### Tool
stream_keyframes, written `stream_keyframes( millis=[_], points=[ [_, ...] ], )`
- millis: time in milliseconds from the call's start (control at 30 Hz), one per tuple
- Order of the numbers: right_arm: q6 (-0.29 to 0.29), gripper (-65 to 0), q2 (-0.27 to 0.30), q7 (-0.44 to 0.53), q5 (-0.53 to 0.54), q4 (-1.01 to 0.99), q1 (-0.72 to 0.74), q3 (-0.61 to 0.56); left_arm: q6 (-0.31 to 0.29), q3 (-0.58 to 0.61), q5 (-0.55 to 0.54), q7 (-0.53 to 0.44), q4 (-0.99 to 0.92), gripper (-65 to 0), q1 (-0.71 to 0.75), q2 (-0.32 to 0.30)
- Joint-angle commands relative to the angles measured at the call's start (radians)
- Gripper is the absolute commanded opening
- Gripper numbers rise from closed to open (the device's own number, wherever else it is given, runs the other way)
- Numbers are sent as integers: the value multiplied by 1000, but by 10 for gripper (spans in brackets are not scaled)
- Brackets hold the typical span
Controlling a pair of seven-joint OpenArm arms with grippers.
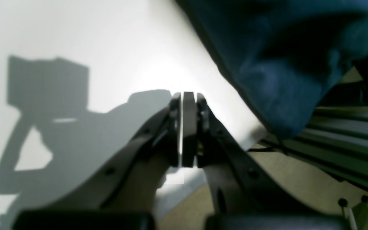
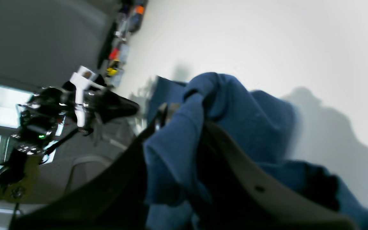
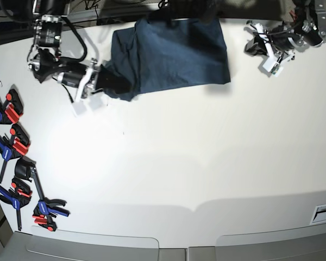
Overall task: Fold the T-shirt properly
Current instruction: 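Fold the grasped end with the right gripper toward the left gripper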
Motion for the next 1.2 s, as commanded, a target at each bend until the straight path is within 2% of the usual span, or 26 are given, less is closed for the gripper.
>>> stream_keyframes(
  millis=[0, 167, 400, 467, 567, 667, 733, 833, 1167],
  points=[
    [6, -650, -8, 17, 40, 43, 11, -6, -3, -5, -17, -16, 17, -650, 4, -12],
    [6, -650, -101, 17, 40, 150, 12, -126, -3, -5, -17, -16, 17, -650, 17, -12],
    [6, -650, -242, 17, 40, 157, 12, -325, -3, -5, -17, -17, 17, -650, 17, -12],
    [6, -650, -280, 17, -77, 157, 12, -366, -3, -5, -17, -21, 17, -650, 17, -12],
    [6, -650, -331, 17, -307, 156, 12, -415, -3, -5, -17, -21, 17, -650, 17, -12],
    [6, -650, -372, 111, -501, 156, 12, -456, -3, -5, -17, -21, 17, -650, 17, -12],
    [6, -650, -391, 154, -582, 156, 12, -481, -3, -5, -17, -23, 17, -650, 17, -12],
    [6, -650, -412, 191, -634, 156, 12, -513, -3, -5, -17, -24, 17, -650, 16, -11],
    [6, -650, -485, 195, -633, 156, 14, -536, -3, -5, -17, -25, 17, -650, 17, -12]
  ],
)
